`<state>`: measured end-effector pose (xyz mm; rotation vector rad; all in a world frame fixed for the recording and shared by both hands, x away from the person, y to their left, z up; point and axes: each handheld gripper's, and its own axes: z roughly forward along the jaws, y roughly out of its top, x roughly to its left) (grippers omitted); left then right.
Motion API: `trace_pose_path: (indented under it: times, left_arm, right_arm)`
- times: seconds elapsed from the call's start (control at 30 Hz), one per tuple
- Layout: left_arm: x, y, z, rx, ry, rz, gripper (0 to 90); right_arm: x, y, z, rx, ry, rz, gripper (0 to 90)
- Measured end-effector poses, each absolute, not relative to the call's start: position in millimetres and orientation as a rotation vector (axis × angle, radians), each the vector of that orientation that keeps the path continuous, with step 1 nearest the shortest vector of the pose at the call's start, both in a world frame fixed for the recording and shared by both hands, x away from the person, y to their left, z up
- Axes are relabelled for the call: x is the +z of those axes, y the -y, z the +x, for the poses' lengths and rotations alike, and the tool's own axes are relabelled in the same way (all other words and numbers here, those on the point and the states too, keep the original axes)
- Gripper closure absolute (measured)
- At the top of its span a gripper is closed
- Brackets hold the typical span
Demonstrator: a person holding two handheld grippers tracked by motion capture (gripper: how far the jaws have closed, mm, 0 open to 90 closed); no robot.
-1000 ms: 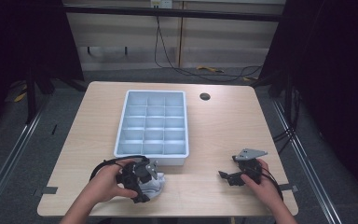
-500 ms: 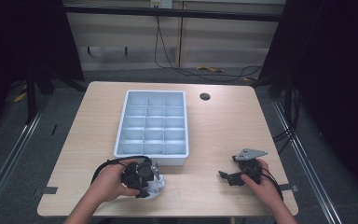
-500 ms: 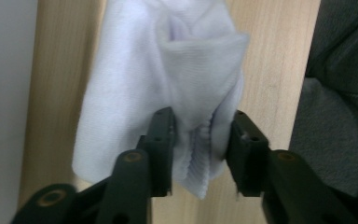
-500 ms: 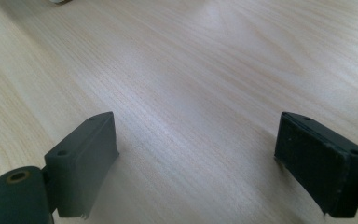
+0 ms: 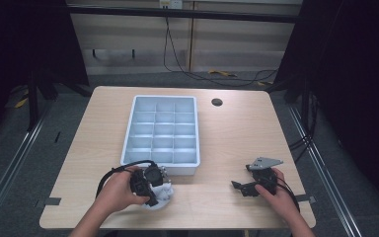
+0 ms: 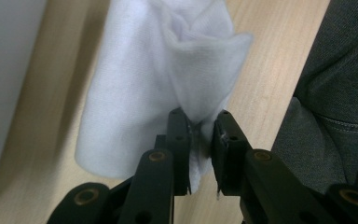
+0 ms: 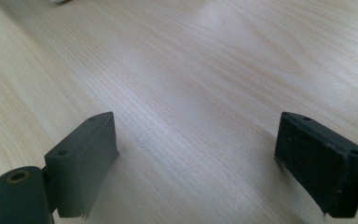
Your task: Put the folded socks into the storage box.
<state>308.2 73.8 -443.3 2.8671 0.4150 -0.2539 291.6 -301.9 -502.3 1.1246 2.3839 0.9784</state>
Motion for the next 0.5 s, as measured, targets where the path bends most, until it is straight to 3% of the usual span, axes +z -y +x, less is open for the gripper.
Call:
trace_pose_path:
  times: [0.5]
  left_arm:
    - [-414.5, -92.5, 316.8, -0.209, -0.440, 2.870, 79.6]
  right_arm:
    - [-502.3, 301.9, 291.6, 0.979, -2.384, 1.124, 12.0]
